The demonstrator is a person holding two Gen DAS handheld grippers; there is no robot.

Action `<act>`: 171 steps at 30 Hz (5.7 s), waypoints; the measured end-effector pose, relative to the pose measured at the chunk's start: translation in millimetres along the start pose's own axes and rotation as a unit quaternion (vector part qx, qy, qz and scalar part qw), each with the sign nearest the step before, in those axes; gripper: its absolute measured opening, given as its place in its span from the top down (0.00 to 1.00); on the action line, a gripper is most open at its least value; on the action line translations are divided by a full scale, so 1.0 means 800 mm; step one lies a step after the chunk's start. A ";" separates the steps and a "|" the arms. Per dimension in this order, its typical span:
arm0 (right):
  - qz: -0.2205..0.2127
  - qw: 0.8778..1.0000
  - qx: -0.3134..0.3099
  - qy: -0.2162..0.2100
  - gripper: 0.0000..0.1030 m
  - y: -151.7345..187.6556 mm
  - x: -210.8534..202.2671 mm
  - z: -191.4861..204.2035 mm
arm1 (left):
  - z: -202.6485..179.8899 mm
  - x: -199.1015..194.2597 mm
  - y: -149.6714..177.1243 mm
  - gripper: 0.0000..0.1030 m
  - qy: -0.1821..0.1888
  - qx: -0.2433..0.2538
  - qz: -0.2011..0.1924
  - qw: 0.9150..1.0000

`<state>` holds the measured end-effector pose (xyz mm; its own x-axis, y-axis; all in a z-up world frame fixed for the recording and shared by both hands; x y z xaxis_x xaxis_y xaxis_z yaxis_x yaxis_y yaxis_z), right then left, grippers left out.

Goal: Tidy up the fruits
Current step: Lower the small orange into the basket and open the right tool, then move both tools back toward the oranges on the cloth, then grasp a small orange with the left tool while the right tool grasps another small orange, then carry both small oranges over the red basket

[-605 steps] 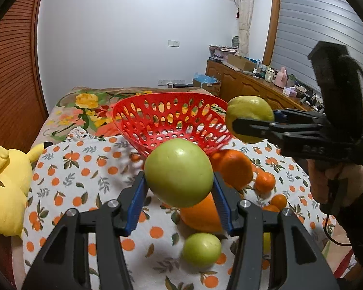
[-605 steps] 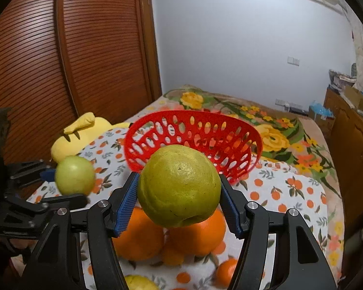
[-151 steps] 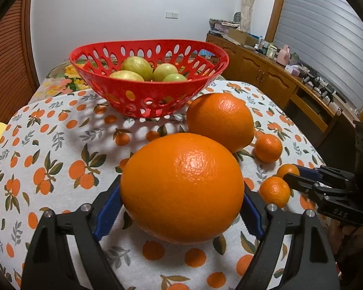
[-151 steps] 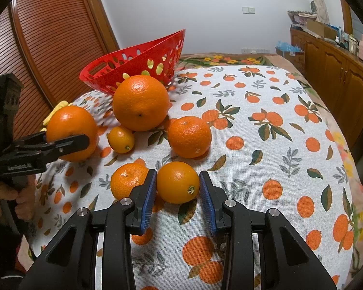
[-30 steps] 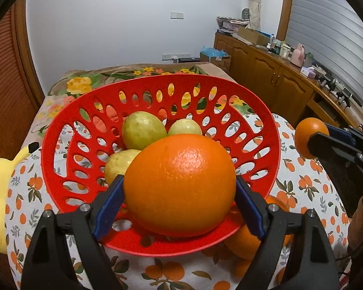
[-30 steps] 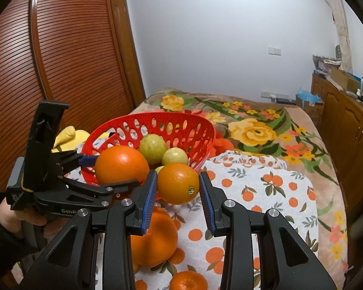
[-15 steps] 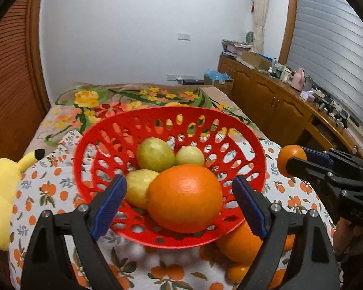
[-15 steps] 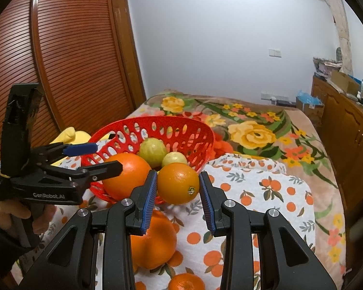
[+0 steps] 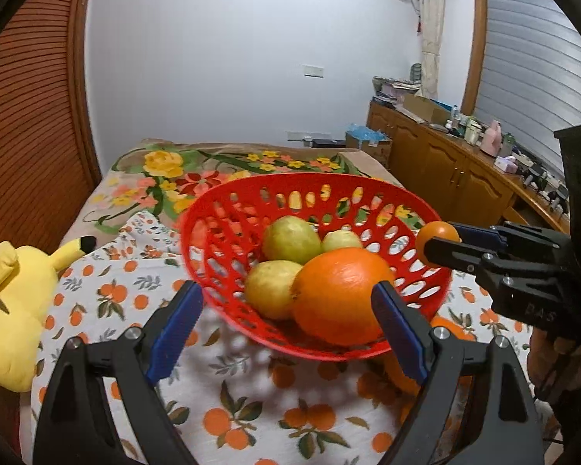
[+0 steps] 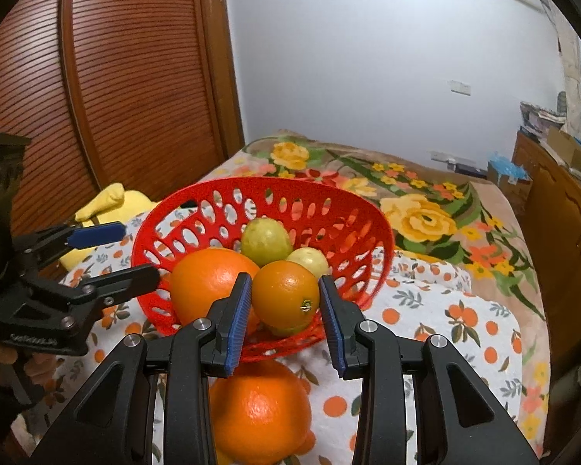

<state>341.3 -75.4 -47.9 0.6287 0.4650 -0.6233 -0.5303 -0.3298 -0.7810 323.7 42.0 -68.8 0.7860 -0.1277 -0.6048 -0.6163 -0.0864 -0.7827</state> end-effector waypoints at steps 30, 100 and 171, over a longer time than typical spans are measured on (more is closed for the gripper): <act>-0.006 1.000 0.015 0.021 0.59 0.025 -0.045 0.002 | -0.017 -0.040 0.047 0.14 0.018 0.005 0.000 1.000; 0.073 0.992 0.096 0.041 0.58 0.193 -0.046 -0.030 | -0.131 0.010 0.144 0.42 0.112 0.027 0.124 0.986; -0.029 0.999 0.020 0.015 0.58 0.085 -0.129 0.049 | -0.074 -0.105 0.084 0.67 0.093 0.018 0.019 0.995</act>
<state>218.3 -113.2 -35.1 0.6759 0.4567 -0.5785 -0.5141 -0.2702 -0.8140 212.9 -11.5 -62.0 0.7381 -0.3118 -0.5983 -0.6402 -0.0437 -0.7670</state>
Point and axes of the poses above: each gripper's, at about its wrist camera, not at the fingertips, and x roughly the way its jaws point, z to its left, y to its underside, the point moved 7 cm from there along x, roughly the way its jaws point, and after that the axes turned 3 degrees about -x, right-handed, at the moved point
